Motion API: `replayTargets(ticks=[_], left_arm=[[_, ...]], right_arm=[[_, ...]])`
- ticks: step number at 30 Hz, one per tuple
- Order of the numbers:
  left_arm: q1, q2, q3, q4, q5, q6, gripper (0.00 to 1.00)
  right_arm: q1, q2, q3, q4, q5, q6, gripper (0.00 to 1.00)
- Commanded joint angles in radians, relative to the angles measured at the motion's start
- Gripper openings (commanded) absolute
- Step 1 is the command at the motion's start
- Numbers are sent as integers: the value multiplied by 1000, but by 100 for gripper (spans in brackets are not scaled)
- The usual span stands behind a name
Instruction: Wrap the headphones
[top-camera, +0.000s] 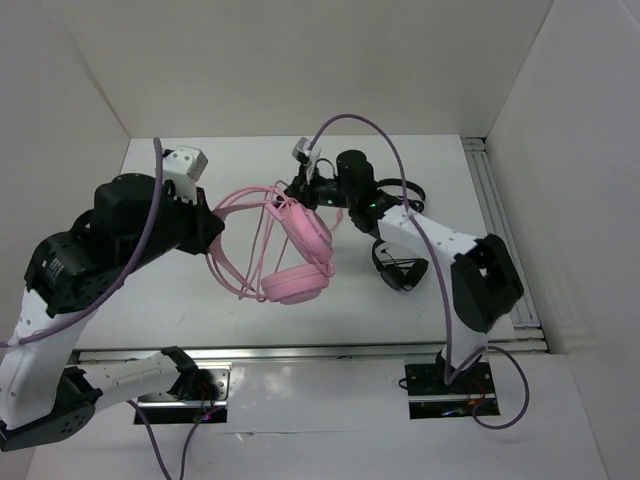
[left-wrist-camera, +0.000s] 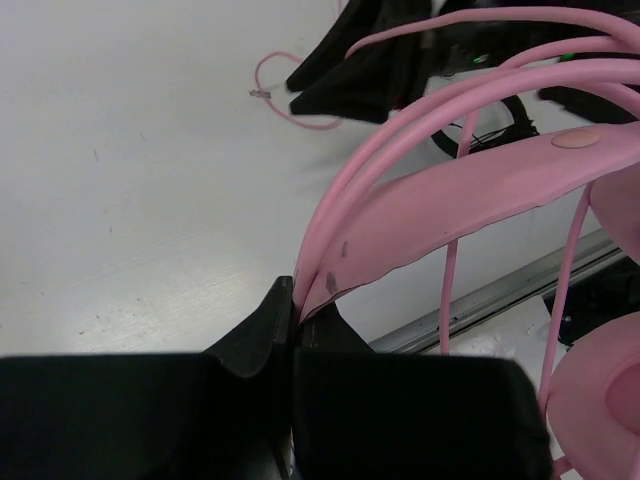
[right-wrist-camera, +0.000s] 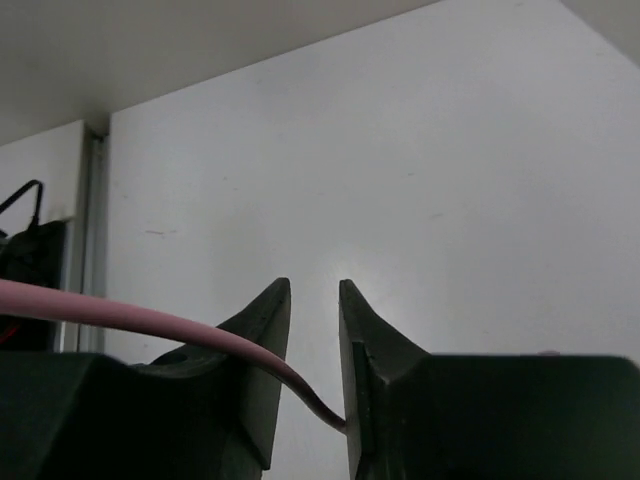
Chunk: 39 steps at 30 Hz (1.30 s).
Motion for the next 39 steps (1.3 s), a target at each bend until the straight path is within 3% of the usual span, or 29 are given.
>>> replayTargets(ticks=[1,2,5,7,11,14,15,17,19,22,24,26,30,31,35,39], left_arm=[[-6,14,61,45,68,-50,0],[-6,33,91,45,68,-50,0],[-6,47,151,85,68,-88,0],[-6,71,203,85,35,-120,0],[-6,100,335,95,-129,-176,0],[-6,157,400,108,-303,-205,0],[5,177,412,108,-391,-205,0],[72,241,412,117,-433,-205,0],[215,286,412,126,-318,-205,0],[372,373,412,137,-106,-196,0],[504,434,412,137,3,-196,0],[592,473,412,148,17,-196,0],[638,556,400,118,-36,-182,0],[638,556,345,118,-91,-182,0],[647,580,172,108,-200,-257,0],[629,581,14,130,-228,-247,0]], right_arm=[[34,144,3,286,-243,271,34],[43,216,21,387,-265,314,42],[67,359,44,572,-276,504,49],[77,427,92,704,-288,622,49],[127,554,175,755,-297,674,49],[167,582,164,791,-297,704,49],[176,582,144,875,-288,727,48],[201,582,62,943,-288,773,45],[201,548,-70,1049,-260,793,39],[212,478,-246,1138,-251,793,16],[212,406,-372,1157,-240,772,7],[221,349,-447,1157,-225,737,5],[282,100,-554,933,-167,559,0],[301,49,-554,741,-115,505,0],[394,-119,-406,235,-34,252,0],[425,-214,-266,-94,127,47,0]])
